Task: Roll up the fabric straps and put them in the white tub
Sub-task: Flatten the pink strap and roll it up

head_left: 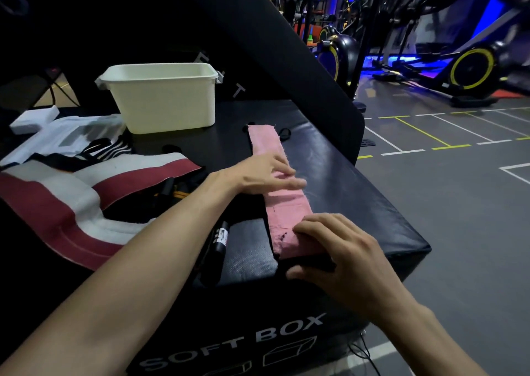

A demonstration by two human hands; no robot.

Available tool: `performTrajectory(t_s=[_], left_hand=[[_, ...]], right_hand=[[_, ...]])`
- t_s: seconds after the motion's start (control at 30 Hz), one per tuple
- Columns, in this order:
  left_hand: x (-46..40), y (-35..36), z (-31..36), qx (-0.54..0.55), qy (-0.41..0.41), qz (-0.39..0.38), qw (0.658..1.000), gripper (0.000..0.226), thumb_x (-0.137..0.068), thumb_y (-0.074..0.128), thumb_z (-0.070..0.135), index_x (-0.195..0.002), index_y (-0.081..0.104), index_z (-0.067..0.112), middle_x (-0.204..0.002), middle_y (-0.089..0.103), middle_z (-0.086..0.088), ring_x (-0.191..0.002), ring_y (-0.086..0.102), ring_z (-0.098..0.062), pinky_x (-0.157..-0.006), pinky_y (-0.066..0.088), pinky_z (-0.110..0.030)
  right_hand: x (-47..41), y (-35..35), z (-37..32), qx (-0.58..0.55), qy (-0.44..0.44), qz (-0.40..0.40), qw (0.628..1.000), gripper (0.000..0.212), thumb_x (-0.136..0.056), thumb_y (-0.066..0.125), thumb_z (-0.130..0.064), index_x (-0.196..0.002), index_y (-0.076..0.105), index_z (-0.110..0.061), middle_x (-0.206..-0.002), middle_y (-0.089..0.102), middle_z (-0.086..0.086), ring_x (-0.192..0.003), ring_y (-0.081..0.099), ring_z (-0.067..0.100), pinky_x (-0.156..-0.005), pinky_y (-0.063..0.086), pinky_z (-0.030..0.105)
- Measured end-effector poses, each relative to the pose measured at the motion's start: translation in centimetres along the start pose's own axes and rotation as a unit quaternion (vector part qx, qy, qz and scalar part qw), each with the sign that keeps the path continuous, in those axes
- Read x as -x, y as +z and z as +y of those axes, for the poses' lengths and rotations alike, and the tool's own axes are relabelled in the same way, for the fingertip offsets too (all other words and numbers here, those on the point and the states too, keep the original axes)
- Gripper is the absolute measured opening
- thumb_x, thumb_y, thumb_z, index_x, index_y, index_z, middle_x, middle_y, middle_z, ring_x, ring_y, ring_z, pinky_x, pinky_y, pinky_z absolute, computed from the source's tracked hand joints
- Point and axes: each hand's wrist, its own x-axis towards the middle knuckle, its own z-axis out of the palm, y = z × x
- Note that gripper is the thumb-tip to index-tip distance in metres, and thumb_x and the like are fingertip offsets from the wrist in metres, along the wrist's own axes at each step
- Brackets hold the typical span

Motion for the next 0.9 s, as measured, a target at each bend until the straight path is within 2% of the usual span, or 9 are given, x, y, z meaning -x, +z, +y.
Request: performTrajectory(t_s=[0.03,0.1,0.17,0.3,0.47,0.57,0.63,0.77,0.9], left_hand=[[0.4,0.1,0.1,-0.038,-0.007,-0.043,0.998,0.083,-0.085,0.053,0.081,-0.152,0.048,0.031,-0.163,0.033,0.009,-0.150,0.027,-0.014,-0.127,0.015,-0.044],[1.0,0.5,-0.1,-0.104,-0.001,-0.091,0.990,0.107,-0.076,0.045,0.092,-0.163,0.022,0.032,-0.171,0.010,0.010,-0.158,0.002,-0.015,-0.127,-0.002,-0.050],[0.8,0.9,-0.7,-0.115,0.004,-0.092,0.989,0.114,-0.071,0.044,0.095,-0.163,0.015,0.035,-0.172,0.004,0.011,-0.158,-0.006,-0.017,-0.126,-0.005,-0.052],[0.2,1.5,-1.5,-0.103,0.017,-0.023,0.994,0.115,-0.061,0.038,0.100,-0.159,0.027,0.041,-0.170,0.017,0.011,-0.158,0.005,-0.019,-0.127,0.003,-0.046],[-0.5,1.6,-1.6,-0.091,-0.013,0.053,0.994,0.088,-0.077,0.051,0.088,-0.152,0.041,0.044,-0.168,0.026,0.002,-0.155,0.015,-0.021,-0.127,0.011,-0.045],[-0.6,1.7,-1.9,-0.114,-0.120,0.125,0.978,0.117,-0.065,0.041,0.100,-0.154,0.040,0.024,-0.163,0.031,-0.007,-0.150,0.026,-0.032,-0.123,0.021,-0.053],[-0.4,1.5,-1.8,-0.097,-0.194,0.154,0.964,0.128,-0.057,0.043,0.103,-0.146,0.046,0.011,-0.152,0.044,-0.011,-0.141,0.039,-0.037,-0.117,0.030,-0.054],[-0.5,1.3,-1.8,-0.069,-0.222,0.189,0.954,0.102,-0.058,0.058,0.097,-0.113,0.064,0.011,-0.125,0.061,-0.009,-0.120,0.057,-0.035,-0.102,0.045,-0.046],[-1.1,1.1,-2.9,0.010,-0.236,0.222,0.946,0.080,-0.058,0.076,0.083,-0.105,0.071,0.019,-0.121,0.068,-0.002,-0.117,0.062,-0.027,-0.099,0.048,-0.041]], right_hand=[[0.0,0.0,0.1,-0.002,0.002,-0.006,1.000,0.052,-0.082,0.070,-0.062,-0.113,0.068,-0.020,-0.116,0.065,-0.009,-0.105,0.062,0.014,-0.087,0.054,0.031],[0.0,0.1,0.2,-0.004,0.005,-0.006,1.000,0.047,-0.084,0.069,-0.055,-0.115,0.068,-0.020,-0.116,0.065,-0.009,-0.105,0.063,0.016,-0.086,0.054,0.033],[-0.2,0.1,0.3,-0.004,0.003,-0.003,1.000,0.042,-0.086,0.066,-0.050,-0.115,0.068,-0.020,-0.116,0.065,-0.008,-0.103,0.063,0.017,-0.086,0.055,0.034],[-0.4,0.4,0.4,0.007,0.004,-0.026,1.000,0.044,-0.087,0.063,-0.051,-0.121,0.062,-0.022,-0.118,0.062,-0.010,-0.103,0.062,0.016,-0.085,0.054,0.032],[-0.7,0.7,0.3,0.012,0.013,-0.021,1.000,0.039,-0.086,0.067,-0.043,-0.119,0.059,-0.024,-0.113,0.062,-0.012,-0.097,0.061,0.017,-0.076,0.055,0.039],[-0.8,0.8,0.3,0.006,0.021,-0.024,0.999,0.039,-0.086,0.066,-0.044,-0.119,0.060,-0.024,-0.112,0.062,-0.013,-0.097,0.060,0.015,-0.076,0.055,0.037],[-0.8,0.7,0.3,0.006,0.025,-0.027,0.999,0.040,-0.085,0.066,-0.046,-0.119,0.062,-0.025,-0.112,0.062,-0.014,-0.098,0.059,0.013,-0.077,0.055,0.035],[-0.9,0.7,0.5,0.007,0.026,-0.028,0.999,0.042,-0.087,0.058,-0.052,-0.120,0.062,-0.027,-0.114,0.063,-0.014,-0.100,0.057,0.009,-0.080,0.052,0.031],[-1.1,0.8,0.7,0.010,0.025,-0.032,0.999,0.042,-0.087,0.057,-0.054,-0.120,0.060,-0.028,-0.113,0.065,-0.013,-0.099,0.060,0.012,-0.079,0.054,0.035]])
